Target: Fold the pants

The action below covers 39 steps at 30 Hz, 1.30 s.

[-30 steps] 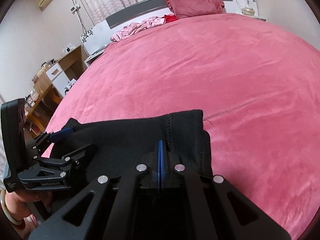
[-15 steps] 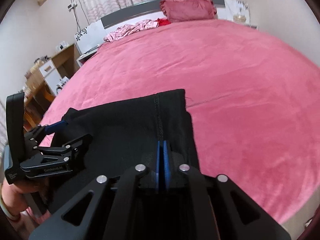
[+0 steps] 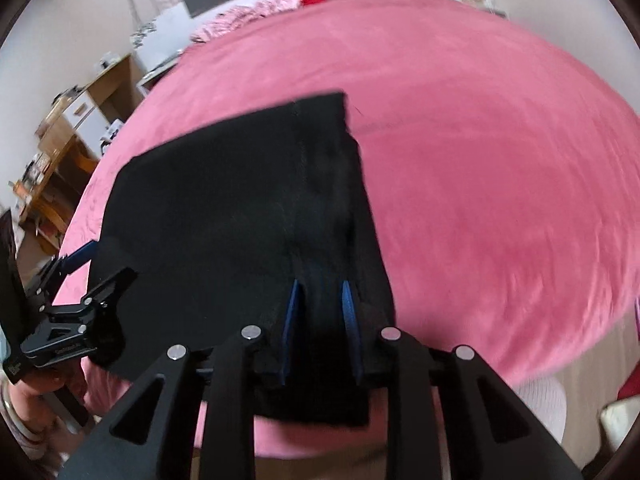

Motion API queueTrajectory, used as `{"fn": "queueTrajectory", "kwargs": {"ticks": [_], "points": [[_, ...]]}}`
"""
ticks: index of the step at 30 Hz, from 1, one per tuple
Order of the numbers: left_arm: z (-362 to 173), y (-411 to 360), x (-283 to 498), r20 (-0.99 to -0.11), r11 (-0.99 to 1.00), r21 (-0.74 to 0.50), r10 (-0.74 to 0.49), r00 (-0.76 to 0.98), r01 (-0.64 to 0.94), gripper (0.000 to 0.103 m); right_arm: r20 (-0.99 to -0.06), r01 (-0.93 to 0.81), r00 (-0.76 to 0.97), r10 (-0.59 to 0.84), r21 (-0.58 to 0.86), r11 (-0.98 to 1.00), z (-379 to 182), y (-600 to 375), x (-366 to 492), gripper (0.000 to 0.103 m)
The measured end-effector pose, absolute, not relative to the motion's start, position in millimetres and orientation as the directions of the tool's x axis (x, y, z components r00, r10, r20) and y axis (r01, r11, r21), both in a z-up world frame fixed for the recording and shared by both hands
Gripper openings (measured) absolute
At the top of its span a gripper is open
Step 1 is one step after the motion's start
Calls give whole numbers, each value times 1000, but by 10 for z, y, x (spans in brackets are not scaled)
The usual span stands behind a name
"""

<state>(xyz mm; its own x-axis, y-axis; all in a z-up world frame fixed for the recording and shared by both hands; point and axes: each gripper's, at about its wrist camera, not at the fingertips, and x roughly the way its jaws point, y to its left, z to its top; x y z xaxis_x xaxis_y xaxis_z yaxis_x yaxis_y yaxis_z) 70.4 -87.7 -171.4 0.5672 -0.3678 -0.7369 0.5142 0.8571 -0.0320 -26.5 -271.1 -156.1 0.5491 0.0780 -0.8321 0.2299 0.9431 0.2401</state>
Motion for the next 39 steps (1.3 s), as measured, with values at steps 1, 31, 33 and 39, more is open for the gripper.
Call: {"fn": "queueTrajectory", "kwargs": {"ticks": [1,31,33,39], "points": [[-1731,-855,682,-736,858,-43,-374,564,513,100,-835,236,542,89,253,938,-1575,-2727,-300,21],[-1806,-340,825,-760,859,-364,-497,419,359,100,-693,200,712,108,348,916,-1314,-2808,-289,79],[-1818,-243,836,-756,861,-385,-501,421,333,100,-708,216,692,138,386,897,-1382,-2861,-285,90],[-1739,-273,754,-763,878,-297,-454,460,374,100,-753,290,629,193,458,840,-1542,-2943,-280,95]]}}
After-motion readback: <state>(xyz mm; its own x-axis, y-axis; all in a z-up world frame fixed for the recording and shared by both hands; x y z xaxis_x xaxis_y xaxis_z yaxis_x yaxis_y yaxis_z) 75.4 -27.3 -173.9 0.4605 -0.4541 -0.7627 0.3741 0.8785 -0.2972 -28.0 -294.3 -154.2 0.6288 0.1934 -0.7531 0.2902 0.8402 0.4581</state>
